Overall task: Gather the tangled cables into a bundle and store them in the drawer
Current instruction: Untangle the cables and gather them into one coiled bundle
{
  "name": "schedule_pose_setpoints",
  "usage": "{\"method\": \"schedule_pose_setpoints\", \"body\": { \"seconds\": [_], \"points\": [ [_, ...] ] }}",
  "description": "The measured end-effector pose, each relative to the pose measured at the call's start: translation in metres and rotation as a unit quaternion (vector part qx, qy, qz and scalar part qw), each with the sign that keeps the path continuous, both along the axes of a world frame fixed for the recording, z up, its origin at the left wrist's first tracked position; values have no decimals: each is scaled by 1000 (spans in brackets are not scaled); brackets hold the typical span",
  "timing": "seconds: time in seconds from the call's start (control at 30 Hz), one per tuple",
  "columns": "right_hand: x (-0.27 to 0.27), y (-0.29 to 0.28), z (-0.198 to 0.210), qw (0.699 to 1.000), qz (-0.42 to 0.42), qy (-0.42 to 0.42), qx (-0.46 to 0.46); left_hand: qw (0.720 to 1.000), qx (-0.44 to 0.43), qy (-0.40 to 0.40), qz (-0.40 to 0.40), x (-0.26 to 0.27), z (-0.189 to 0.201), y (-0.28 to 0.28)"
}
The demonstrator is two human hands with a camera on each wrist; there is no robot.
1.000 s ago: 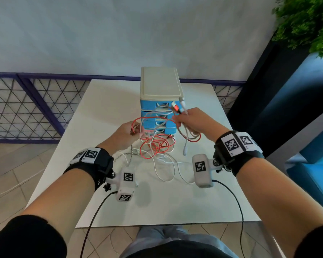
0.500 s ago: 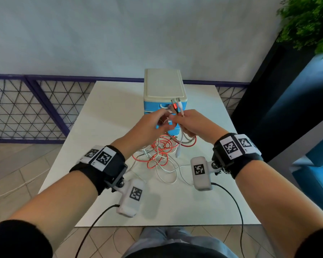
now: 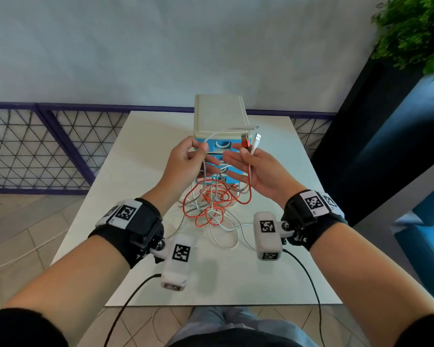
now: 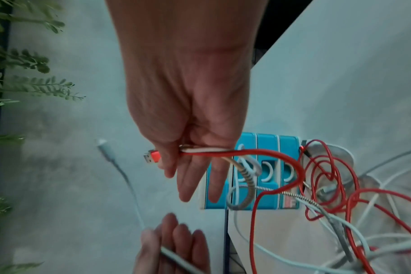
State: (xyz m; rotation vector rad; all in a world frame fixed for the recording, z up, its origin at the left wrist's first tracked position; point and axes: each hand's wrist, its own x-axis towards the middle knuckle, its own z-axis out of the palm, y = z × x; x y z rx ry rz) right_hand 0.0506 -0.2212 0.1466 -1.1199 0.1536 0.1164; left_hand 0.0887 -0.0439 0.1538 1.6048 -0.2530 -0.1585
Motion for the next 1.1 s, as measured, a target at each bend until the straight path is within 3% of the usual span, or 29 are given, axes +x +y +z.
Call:
{"method": "schedule_pose_setpoints", "body": {
  "seconds": [0.23, 0.6, 0.8, 0.9, 0.93, 1.0, 1.03, 1.1],
  "points": [
    [4, 20, 0, 996, -32, -46, 70, 999, 42, 2, -26, -16, -13, -17],
    [1, 17, 2, 994, -92, -52, -22, 984, 154, 27, -80, -16, -26, -16],
    [-2, 19, -2, 990, -115, -54, -57, 931, 332, -120, -92, -10, -29, -11],
    [-1, 23, -2, 990, -118, -57, -51, 926, 301, -206, -92, -6, -29, -14],
    [-1, 24, -2, 990, -119, -58, -47, 934, 274, -200, -109, -6, -28, -16],
    [1, 28, -1, 990, -124, -62, -35, 953, 236, -110, -155, -9, -28, -20],
    [2, 29, 2, 989, -129, -64, -33, 954, 236, -68, -173, -10, -27, -22],
    [5, 30, 8, 987, -139, -69, -50, 937, 268, -72, -213, -9, -26, -24]
  ]
}}
